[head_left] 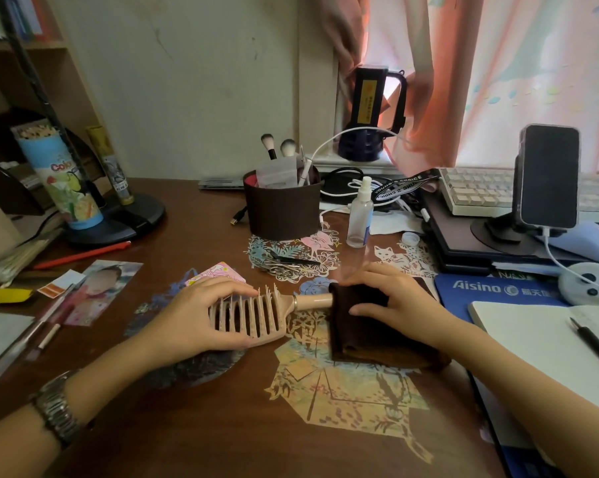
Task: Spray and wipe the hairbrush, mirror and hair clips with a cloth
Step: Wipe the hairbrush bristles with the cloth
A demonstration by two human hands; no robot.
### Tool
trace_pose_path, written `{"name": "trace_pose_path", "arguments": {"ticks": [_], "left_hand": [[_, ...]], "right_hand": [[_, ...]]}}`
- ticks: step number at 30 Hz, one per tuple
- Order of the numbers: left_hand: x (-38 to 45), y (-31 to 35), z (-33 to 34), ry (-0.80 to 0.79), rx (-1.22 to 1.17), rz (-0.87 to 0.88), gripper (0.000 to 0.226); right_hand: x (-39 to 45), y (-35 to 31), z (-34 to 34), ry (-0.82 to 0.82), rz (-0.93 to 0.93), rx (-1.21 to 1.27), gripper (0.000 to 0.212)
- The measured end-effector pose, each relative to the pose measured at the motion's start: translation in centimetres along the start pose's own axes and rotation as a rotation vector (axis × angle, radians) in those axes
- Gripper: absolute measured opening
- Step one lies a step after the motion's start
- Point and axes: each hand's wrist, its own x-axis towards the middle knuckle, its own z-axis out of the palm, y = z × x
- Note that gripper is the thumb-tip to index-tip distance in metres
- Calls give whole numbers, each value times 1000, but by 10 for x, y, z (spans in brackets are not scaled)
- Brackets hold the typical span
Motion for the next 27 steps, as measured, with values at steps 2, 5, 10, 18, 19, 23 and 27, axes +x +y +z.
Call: {"name": "trace_pose_path", "arguments": {"ticks": [2, 5, 10, 18, 19, 23, 27], "left_hand": [[4, 2, 0, 3, 5, 15, 65], [11, 3, 1, 2, 5, 19, 62], [22, 5, 5, -13, 3, 33, 67], [23, 5, 5, -19, -27, 31, 69], [23, 5, 5, -18, -33, 29, 69], [24, 5, 5, -13, -46, 24, 68], [23, 5, 5, -8, -51, 25, 67]], "right_hand": [[1, -1, 0, -2, 9, 15, 37], [3, -3, 1, -20, 11, 17, 36], [11, -11, 7, -40, 3, -15, 37], [25, -26, 18, -26, -61, -21, 36], [27, -27, 20, -22, -67, -19, 37], [32, -31, 26, -6, -103, -23, 39], [31, -29, 29, 11, -152, -42, 37]]}}
